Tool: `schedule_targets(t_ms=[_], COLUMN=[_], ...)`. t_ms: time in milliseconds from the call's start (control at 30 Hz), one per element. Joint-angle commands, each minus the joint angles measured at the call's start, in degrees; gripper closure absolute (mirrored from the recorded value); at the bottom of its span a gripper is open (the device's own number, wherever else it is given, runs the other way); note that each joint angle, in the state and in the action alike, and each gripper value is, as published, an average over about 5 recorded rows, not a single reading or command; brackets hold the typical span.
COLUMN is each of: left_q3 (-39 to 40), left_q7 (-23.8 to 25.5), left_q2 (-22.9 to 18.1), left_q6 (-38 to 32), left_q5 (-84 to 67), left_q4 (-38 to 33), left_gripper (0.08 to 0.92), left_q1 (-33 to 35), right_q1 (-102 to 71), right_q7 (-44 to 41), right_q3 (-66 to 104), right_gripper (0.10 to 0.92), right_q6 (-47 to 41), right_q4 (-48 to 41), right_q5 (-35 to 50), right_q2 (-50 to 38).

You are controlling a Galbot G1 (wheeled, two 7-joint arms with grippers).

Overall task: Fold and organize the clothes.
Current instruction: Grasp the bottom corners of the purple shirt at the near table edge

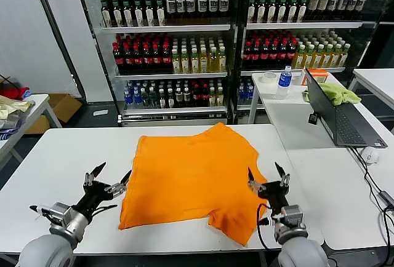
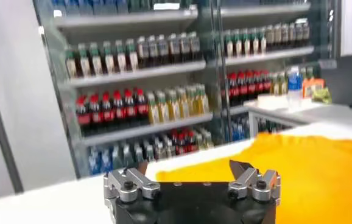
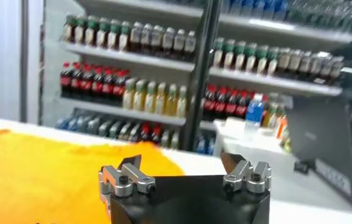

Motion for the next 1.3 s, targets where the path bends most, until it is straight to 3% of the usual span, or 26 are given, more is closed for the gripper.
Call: schedule_targets(t_ms=[33, 467, 1033, 1300], left_q3=[-2.3, 0.7, 4.8, 6.2], left_q7=[-4.8, -9.3, -14.2, -14.2], left_q2=[1.8, -0.7, -2.8, -4.3], left_q6=[7.6, 15.9, 12.9, 12.0], left_q5=[-7.1, -6.8, -9.5, -9.1], left_q4=[-6.8, -6.5, -4.1, -1.9], left_gripper=[0.177, 0.177, 0.177, 0.189], left_q1=[11.6, 12.6, 8.5, 7.3], right_q1=[-10.3, -11.9, -12.6, -12.6], right_q7=[1.2, 4.8, 4.8, 6.9], right_q3=[-5.0, -5.4, -6.0, -6.4], right_gripper=[0.203, 0.203, 0.203, 0.214], right_q6=[-3.5, -3.4, -1.8, -3.3], right_q4=[4.5, 2.8, 0.0, 0.2], right_q5=[2.2, 2.2, 3.0, 7.3], right_q2=[-3.4, -2.5, -1.3, -1.3])
